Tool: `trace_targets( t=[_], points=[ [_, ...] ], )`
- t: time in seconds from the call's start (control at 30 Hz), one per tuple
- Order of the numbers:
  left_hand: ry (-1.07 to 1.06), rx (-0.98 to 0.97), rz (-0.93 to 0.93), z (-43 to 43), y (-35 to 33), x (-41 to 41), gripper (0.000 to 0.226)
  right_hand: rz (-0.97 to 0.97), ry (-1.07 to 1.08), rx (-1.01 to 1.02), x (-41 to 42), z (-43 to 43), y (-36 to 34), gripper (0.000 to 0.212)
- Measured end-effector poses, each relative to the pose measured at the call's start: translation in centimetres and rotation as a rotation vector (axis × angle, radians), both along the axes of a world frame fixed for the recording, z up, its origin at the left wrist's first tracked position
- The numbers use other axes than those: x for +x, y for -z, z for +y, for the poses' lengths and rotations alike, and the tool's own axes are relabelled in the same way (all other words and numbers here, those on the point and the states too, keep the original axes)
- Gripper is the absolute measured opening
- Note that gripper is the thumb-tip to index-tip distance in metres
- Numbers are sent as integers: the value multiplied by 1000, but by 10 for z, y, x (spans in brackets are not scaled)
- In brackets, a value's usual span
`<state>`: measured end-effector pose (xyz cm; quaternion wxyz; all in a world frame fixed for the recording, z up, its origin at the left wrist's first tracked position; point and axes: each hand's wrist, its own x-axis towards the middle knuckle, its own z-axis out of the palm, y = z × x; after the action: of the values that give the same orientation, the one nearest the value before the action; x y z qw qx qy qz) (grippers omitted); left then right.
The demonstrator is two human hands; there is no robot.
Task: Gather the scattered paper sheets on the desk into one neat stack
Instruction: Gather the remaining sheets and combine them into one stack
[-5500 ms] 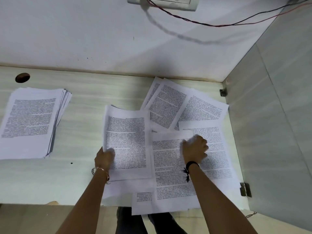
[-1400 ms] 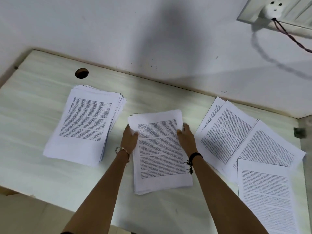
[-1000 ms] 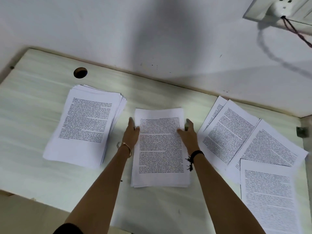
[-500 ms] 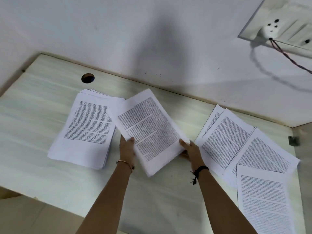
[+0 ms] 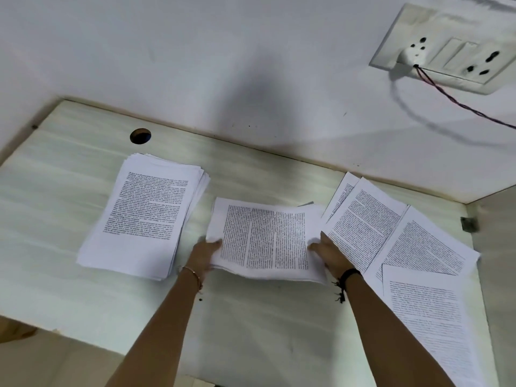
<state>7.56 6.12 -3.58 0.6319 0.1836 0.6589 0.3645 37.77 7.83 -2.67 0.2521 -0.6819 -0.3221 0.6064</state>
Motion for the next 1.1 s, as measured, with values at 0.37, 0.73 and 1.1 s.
trace_targets(
  t=[0.37,0.73,1.1],
  points=[
    [-145,122,264,6,-14,-22,55,400,315,84,-54,10,-11,28],
    [-631,186,-90,-33,-27,-112,29,162,-215,232,-240,70,-24,22],
    [-686,-363,543,-45,5,-140,49,-58,-375,121,-300,70,6,48]
  ],
)
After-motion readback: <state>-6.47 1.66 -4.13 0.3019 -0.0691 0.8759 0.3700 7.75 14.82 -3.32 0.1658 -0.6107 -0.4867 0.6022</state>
